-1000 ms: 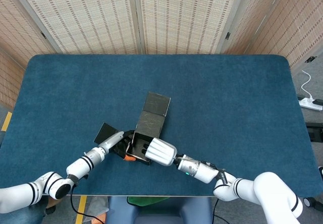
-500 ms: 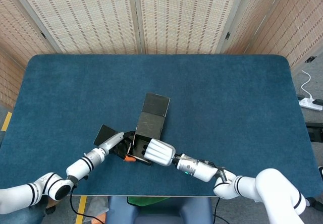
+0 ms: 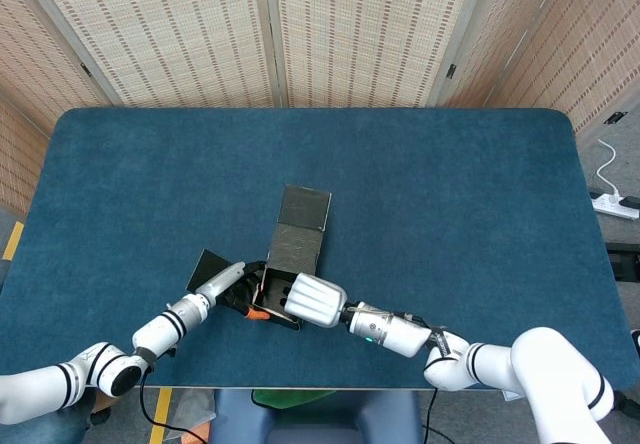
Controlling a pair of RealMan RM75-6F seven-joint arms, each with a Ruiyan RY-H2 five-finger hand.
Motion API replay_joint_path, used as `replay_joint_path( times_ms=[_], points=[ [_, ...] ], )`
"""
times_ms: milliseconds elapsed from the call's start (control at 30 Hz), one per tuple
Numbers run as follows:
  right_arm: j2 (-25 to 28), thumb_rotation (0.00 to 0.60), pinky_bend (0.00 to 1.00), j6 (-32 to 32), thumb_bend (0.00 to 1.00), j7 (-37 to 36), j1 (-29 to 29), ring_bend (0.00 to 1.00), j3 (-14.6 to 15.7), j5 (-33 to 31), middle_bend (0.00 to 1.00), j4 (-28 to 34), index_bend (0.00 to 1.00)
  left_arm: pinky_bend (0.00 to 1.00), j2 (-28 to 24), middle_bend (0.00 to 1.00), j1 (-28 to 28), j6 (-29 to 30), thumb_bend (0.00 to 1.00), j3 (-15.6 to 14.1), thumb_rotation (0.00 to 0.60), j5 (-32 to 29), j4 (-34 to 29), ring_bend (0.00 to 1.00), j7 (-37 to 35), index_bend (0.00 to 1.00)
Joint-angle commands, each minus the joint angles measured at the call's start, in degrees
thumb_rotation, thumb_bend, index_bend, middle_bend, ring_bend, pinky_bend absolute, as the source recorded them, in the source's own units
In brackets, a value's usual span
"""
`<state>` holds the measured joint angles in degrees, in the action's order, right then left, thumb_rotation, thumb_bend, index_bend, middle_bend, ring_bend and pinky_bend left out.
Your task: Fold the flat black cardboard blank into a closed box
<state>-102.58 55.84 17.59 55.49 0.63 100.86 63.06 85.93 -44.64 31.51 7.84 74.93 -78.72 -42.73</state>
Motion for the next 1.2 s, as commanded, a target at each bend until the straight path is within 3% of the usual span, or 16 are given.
replay_joint_path(
  times_ms=[33, 133, 200, 267, 367, 433, 533, 633, 700, 767, 833, 967, 1200],
  points=[
    [0.2, 0.600, 1.00, 0.0, 0.51, 0.4, 0.0, 0.89, 0.1, 0.0, 1.00, -0.2, 1.00, 0.53, 0.1, 0.35, 0.0, -0.1, 0.25, 0.1, 0.600, -0.2, 0.2, 0.43, 0.0, 0.35],
    [0.7, 0.600, 1.00, 0.7, 0.47, 1.1, -0.3, 0.87, 0.2, 0.3, 0.97, -0.3, 0.98, 0.53, 0.1, 0.35, 0.2, -0.1, 0.25, 0.2, 0.600, -0.4, 0.2, 0.43, -0.1, 0.35],
    [1.2, 0.600, 1.00, 1.5, 0.39, 1.5, -0.5, 0.84, 0.3, 0.8, 0.85, -0.2, 0.87, 0.53, 0.1, 0.35, 0.3, 0.1, 0.25, 0.3, 0.600, -0.7, 0.2, 0.43, -0.1, 0.35],
    [1.9, 0.600, 1.00, 2.6, 0.26, 1.4, -0.7, 0.82, 0.6, 1.5, 0.65, -0.2, 0.64, 0.53, 0.1, 0.35, 0.5, 0.3, 0.25, 0.3, 0.600, -0.8, 0.1, 0.43, 0.1, 0.35],
    [2.9, 0.600, 1.00, 3.1, 0.08, 1.1, -0.6, 0.80, 0.8, 2.1, 0.42, -0.2, 0.37, 0.52, -0.1, 0.35, 1.0, 1.1, 0.25, 0.4, 0.600, -1.2, -0.7, 0.43, 0.8, 0.34],
    [3.6, 0.600, 1.00, 3.5, 0.01, 0.4, -0.3, 0.80, 0.8, 2.5, 0.31, -0.2, 0.22, 0.52, -0.3, 0.34, 1.4, 2.0, 0.25, 0.4, 0.600, -1.5, -1.6, 0.41, 1.7, 0.33],
    [4.3, 0.600, 1.00, 4.3, 0.00, -0.9, -0.3, 0.77, 0.7, 2.7, 0.16, -0.2, 0.04, 0.51, -0.3, 0.32, 1.8, 3.0, 0.25, 0.5, 0.600, -2.4, -2.4, 0.37, 3.4, 0.33],
    [4.8, 0.600, 1.00, 5.9, 0.00, -2.8, -0.6, 0.75, 0.8, 3.1, 0.09, -0.4, 0.00, 0.49, -0.4, 0.26, 1.8, 3.1, 0.25, 0.6, 0.600, -3.8, -3.3, 0.28, 5.4, 0.30],
    [5.3, 0.600, 1.00, 7.1, 0.00, -3.6, -1.1, 0.74, 0.8, 3.2, 0.06, -0.6, 0.00, 0.44, -0.6, 0.18, 1.9, 3.3, 0.25, 0.7, 0.600, -4.7, -4.2, 0.18, 6.6, 0.22],
    [5.9, 0.600, 1.00, 8.8, 0.00, -4.6, -1.9, 0.74, 0.7, 3.1, 0.05, -0.1, 0.00, 0.31, -1.0, 0.05, 2.1, 3.5, 0.25, 0.7, 0.600, -5.3, -5.4, 0.05, 7.7, 0.08],
    [6.7, 0.600, 1.00, 10.3, 0.00, -5.2, -3.0, 0.74, 0.4, 2.5, 0.05, 0.7, 0.00, 0.20, -1.5, 0.00, 2.4, 4.0, 0.25, 0.7, 0.600, -5.6, -6.4, 0.00, 8.6, 0.01],
    [9.7, 0.600, 1.00, 13.3, 0.00, -7.9, -7.2, 0.73, 0.3, -0.9, 0.06, 6.0, 0.00, 0.08, -2.5, 0.00, 3.4, 6.4, 0.24, 0.9, 0.600, -5.7, -8.9, 0.00, 10.3, 0.00],
    [14.4, 0.600, 1.00, 11.6, 0.00, -12.5, -15.7, 0.71, 1.2, -13.1, 0.09, 20.8, 0.00, 0.04, -4.5, 0.00, 6.5, 12.8, 0.23, 1.1, 0.600, -3.3, -12.7, 0.00, 11.5, 0.00]
  ],
)
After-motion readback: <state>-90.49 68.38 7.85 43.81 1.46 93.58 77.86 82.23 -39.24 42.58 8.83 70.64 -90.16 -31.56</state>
